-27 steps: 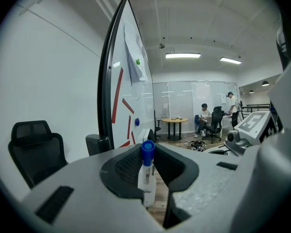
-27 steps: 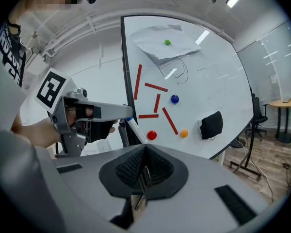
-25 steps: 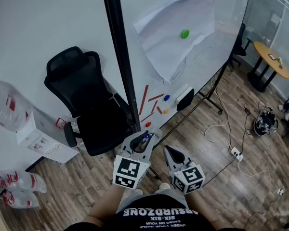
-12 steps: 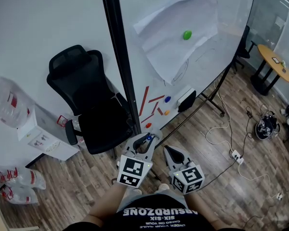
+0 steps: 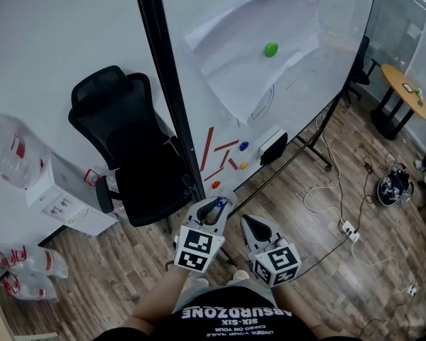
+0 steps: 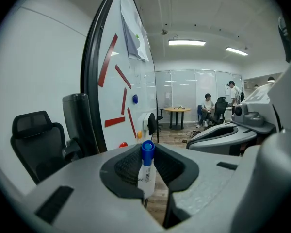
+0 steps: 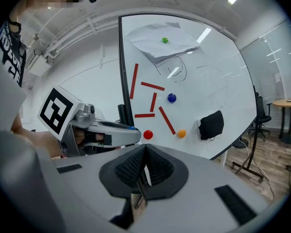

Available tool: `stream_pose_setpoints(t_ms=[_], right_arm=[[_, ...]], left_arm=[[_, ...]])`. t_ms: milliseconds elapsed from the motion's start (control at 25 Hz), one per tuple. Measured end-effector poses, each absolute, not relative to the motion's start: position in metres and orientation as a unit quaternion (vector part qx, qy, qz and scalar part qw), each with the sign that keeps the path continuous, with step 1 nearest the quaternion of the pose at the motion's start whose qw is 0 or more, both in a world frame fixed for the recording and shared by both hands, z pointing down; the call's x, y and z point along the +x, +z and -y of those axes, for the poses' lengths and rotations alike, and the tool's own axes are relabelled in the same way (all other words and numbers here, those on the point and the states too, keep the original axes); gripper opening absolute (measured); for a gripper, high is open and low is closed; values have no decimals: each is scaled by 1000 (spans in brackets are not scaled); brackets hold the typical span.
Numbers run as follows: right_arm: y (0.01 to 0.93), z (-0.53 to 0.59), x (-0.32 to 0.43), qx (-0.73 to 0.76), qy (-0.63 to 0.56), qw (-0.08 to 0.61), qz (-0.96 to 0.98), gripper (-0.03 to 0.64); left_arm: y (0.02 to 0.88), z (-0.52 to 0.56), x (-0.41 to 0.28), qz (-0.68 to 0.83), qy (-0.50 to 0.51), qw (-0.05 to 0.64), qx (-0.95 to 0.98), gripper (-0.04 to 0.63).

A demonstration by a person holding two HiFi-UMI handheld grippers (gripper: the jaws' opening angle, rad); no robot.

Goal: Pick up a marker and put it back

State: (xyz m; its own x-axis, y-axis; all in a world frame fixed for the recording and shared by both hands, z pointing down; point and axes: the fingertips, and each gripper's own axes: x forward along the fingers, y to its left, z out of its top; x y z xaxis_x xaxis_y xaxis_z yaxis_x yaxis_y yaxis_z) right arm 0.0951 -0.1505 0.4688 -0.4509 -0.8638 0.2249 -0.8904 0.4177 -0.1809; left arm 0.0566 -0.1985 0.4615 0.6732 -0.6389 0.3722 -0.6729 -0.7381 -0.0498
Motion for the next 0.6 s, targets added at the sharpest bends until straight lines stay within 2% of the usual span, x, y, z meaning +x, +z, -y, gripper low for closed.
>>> stream_pose_setpoints(t_ms=[600], right_arm=[[470,149,108,509,132,57,849,-3]], left_arm=[[498,202,67,371,218,55,901,78]])
